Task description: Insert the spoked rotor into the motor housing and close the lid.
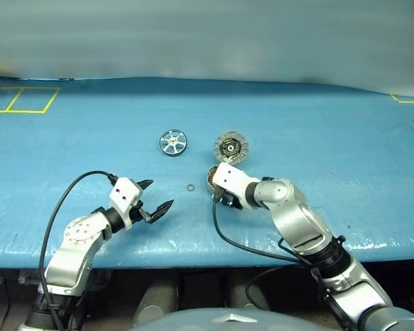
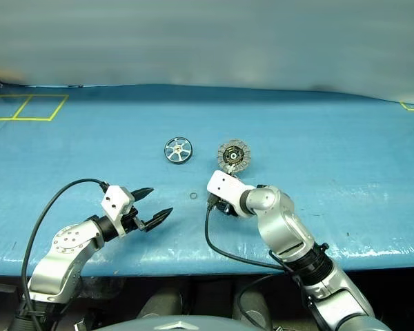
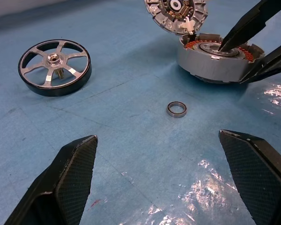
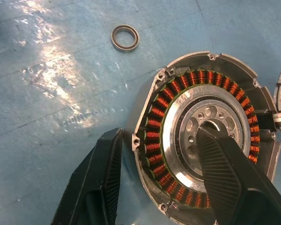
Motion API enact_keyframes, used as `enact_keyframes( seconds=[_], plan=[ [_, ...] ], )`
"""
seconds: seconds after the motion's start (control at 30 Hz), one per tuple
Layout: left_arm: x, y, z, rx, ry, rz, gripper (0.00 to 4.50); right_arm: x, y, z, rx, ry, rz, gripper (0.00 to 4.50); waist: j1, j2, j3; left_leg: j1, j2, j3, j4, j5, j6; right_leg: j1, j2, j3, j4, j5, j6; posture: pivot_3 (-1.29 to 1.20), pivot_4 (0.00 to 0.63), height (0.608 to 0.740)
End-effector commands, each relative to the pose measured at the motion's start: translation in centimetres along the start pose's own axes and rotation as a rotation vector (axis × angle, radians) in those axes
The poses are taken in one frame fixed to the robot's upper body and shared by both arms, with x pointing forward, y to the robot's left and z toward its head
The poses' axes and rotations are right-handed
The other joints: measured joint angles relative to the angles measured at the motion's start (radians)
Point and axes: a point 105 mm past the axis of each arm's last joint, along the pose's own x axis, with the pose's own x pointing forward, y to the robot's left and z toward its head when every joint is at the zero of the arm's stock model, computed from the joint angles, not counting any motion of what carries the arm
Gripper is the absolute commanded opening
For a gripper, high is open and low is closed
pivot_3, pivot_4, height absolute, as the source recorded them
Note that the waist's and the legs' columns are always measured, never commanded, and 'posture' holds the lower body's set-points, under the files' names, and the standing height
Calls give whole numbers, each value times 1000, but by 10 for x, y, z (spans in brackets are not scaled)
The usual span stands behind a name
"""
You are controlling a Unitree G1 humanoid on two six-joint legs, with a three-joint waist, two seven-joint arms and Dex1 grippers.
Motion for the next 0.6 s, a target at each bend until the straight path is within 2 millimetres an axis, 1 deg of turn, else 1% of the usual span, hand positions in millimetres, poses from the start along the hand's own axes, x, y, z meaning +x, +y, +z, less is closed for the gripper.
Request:
enact_keyframes(
  seconds=[0.03,0.4,0.53,0.6],
  plan=[
    [-2,-1,11,23,-35,-7,4500,9,42,-12,48,57,156,2064,0,0,0,0,0,0,0,0,0,0,0,0,0,0,0,0,150,740],
    [-1,-2,10,13,-31,-19,4500,-1,61,-6,60,53,194,2064,4,0,0,0,0,0,-1,-1,1,-1,0,-1,-1,-1,-1,0,150,740],
    [2,-2,10,13,-32,-24,4500,-1,61,-3,76,42,186,2064,4,0,0,0,1,0,-2,-1,1,-1,0,-2,-2,-2,-2,0,150,740],
    [2,-2,11,13,-33,-25,4500,-2,60,-1,81,37,177,2813,4,0,0,0,1,0,-2,-1,1,-1,0,-2,-2,-2,-2,0,150,740]
  ],
)
